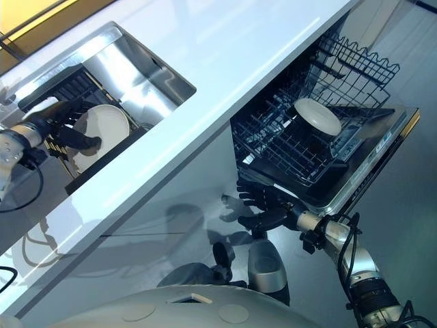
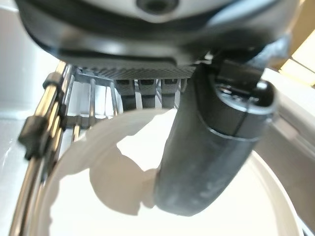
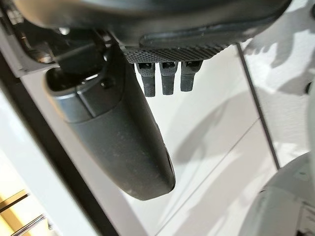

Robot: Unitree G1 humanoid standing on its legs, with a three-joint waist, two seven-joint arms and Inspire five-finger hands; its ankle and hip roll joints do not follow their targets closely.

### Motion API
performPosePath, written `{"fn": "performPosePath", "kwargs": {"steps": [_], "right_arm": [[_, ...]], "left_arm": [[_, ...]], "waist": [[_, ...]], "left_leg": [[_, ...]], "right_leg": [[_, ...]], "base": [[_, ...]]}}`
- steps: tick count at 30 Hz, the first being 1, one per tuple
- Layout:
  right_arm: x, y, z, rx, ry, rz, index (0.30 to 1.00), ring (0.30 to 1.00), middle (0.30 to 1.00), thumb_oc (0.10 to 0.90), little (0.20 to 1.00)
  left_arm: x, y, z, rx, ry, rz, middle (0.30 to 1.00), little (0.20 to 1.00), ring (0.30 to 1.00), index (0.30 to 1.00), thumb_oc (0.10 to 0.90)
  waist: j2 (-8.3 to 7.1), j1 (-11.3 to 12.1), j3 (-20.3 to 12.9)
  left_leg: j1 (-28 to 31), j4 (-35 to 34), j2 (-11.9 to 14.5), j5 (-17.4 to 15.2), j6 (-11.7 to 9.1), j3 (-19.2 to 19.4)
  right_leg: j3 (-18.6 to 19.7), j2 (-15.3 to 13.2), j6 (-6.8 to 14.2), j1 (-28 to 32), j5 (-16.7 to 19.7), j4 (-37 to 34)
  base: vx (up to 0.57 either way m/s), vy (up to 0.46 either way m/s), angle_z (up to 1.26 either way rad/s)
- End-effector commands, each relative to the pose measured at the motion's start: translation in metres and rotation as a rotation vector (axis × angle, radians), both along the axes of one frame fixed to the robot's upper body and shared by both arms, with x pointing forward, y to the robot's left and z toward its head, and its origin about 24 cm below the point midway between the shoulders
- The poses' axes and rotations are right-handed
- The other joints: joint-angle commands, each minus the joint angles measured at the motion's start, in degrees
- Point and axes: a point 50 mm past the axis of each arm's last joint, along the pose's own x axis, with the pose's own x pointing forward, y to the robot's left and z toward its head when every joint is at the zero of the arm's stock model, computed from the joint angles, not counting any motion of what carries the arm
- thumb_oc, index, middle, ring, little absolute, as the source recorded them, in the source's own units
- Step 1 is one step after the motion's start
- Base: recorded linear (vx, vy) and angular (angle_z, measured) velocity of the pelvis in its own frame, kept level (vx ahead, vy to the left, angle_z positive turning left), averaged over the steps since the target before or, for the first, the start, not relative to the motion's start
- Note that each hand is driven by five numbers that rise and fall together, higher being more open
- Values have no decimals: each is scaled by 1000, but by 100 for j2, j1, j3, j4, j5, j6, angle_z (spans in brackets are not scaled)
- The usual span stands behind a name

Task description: Pick up plates and place into dishwasher.

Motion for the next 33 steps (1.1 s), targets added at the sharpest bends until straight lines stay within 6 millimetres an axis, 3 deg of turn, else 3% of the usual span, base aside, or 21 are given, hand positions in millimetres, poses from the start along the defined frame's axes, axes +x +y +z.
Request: {"fn": "performPosePath", "kwargs": {"steps": [1,12,18,21,22,25,26,29,33], "right_arm": [[14,12,30,116,-180,27,900,900,900,800,900],[17,30,11,162,-167,-13,900,900,900,800,900],[25,29,20,147,-246,-49,900,900,900,800,900],[37,23,42,135,-370,-81,900,900,900,800,900],[49,17,66,131,-492,-131,900,900,900,800,900],[59,12,90,124,-611,-201,900,900,900,800,900],[66,4,113,90,-732,-295,900,900,900,800,900],[69,-23,143,-89,-924,-552,900,900,900,800,900],[58,-64,161,-401,-1085,-781,900,900,900,800,900]], "left_arm": [[-14,-3,-8,-56,97,-95,300,200,300,300,100],[-13,-24,36,-89,-417,-111,300,200,300,300,100],[-19,-25,77,-15,-662,-107,300,200,300,300,100],[-24,-28,101,28,-820,-97,300,200,300,300,100],[-28,-27,114,83,-931,-80,300,200,300,300,100],[-30,-30,124,145,-1041,-52,300,200,300,300,100],[-35,-31,130,161,-1113,-51,300,200,300,300,100],[-46,-40,131,171,-1230,-62,300,200,300,300,100],[-61,-54,127,282,-1314,-73,300,200,300,300,100]], "waist": [[31,191,-238],[52,489,-705],[13,540,-921],[-5,570,-975],[-6,595,-1012],[-11,604,-1020],[-15,614,-1043],[-8,605,-1130],[-43,555,-1188]], "left_leg": [[-634,976,-338,-495,234,-308],[-458,528,-266,-329,129,-502],[-267,285,-197,-279,61,-631],[-170,161,-148,-252,23,-694],[-136,80,-116,-223,-3,-758],[-98,16,-90,-203,-25,-794],[-114,-6,-62,-170,-46,-818],[-121,-65,-8,-170,-89,-856],[-93,-90,38,-179,-138,-904]], "right_leg": [[-167,-267,411,-455,-233,665],[-575,-106,355,56,-592,272],[-711,11,343,408,-655,55],[-779,59,296,572,-647,-60],[-797,104,253,642,-671,-107],[-820,143,214,712,-708,-142],[-818,184,168,728,-740,-132],[-788,263,99,764,-867,-111],[-744,338,46,824,-963,-90]], "base": [[-31,-55,-7],[-40,-114,11],[-33,-130,22],[-30,-119,20],[-34,-104,21],[-38,-75,17],[-67,-60,4],[-54,-42,9],[-25,-22,15]]}}
